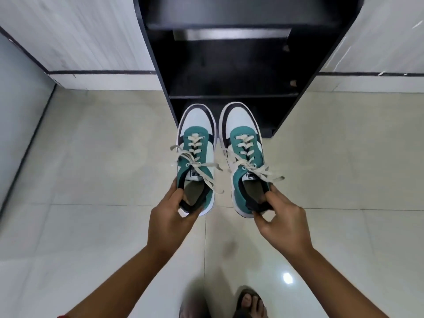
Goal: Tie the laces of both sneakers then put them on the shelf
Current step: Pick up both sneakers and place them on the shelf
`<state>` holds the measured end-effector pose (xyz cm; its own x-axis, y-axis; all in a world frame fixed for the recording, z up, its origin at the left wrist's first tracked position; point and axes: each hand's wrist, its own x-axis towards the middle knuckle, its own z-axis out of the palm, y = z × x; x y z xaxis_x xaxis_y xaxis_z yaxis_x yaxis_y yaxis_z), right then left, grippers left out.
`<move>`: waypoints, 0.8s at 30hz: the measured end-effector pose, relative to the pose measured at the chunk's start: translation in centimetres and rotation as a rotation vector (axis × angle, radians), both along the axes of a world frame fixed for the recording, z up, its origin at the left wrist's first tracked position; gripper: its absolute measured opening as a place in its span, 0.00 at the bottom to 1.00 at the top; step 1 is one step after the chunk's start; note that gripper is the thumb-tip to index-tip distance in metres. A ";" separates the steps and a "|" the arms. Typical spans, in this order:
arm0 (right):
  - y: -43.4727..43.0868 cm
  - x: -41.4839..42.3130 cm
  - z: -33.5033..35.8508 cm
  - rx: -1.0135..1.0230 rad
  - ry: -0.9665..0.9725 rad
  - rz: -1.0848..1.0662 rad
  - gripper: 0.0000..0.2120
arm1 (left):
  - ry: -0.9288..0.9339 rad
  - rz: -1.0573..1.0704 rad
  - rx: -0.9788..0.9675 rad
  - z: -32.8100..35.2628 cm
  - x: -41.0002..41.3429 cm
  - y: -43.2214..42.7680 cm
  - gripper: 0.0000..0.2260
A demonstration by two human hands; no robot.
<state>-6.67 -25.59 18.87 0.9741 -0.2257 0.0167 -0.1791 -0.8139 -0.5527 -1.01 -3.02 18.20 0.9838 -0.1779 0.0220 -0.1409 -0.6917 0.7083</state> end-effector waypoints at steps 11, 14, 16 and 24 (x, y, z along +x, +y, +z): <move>1.0 6.0 21.7 0.219 -0.018 -0.095 0.10 | 0.023 0.029 -0.076 23.0 5.9 -1.6 0.13; 0.3 10.7 24.1 0.185 0.002 -0.086 0.10 | 0.015 0.018 -0.089 25.4 10.5 -2.9 0.13; -0.3 14.8 25.0 0.119 -0.006 -0.067 0.10 | -0.003 0.006 -0.071 26.0 14.4 -3.5 0.12; -0.8 25.2 24.6 0.036 0.057 -0.035 0.10 | 0.027 0.022 0.035 24.1 24.1 -4.5 0.13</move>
<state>18.51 -26.39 43.43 0.9647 -0.2592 -0.0475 -0.2393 -0.7866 -0.5692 23.12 -7.48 42.34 0.9876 -0.1565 -0.0109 -0.1063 -0.7188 0.6871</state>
